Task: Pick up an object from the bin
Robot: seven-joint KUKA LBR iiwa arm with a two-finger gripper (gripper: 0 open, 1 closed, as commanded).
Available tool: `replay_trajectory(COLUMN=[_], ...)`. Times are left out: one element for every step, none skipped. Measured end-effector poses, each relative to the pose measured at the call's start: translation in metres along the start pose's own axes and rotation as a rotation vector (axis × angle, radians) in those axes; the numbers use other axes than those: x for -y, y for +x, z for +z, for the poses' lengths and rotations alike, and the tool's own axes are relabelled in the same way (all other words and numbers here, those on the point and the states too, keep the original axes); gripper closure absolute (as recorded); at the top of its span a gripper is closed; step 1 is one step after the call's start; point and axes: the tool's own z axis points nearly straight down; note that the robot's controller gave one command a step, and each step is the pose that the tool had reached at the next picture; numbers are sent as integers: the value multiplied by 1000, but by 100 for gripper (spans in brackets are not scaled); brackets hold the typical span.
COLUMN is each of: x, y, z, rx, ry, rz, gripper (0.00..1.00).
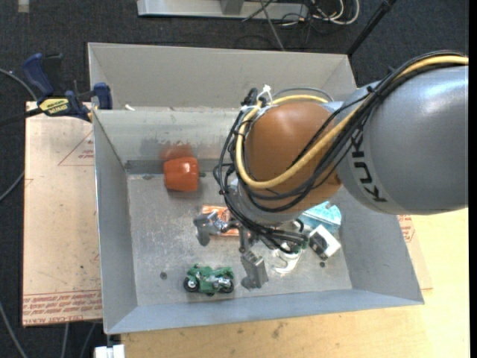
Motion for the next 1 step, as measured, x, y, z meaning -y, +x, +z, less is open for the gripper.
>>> replay_trajectory(x=[-11], y=[-23], z=[25], rx=[6], ry=[6], rz=[-79], gripper=[0])
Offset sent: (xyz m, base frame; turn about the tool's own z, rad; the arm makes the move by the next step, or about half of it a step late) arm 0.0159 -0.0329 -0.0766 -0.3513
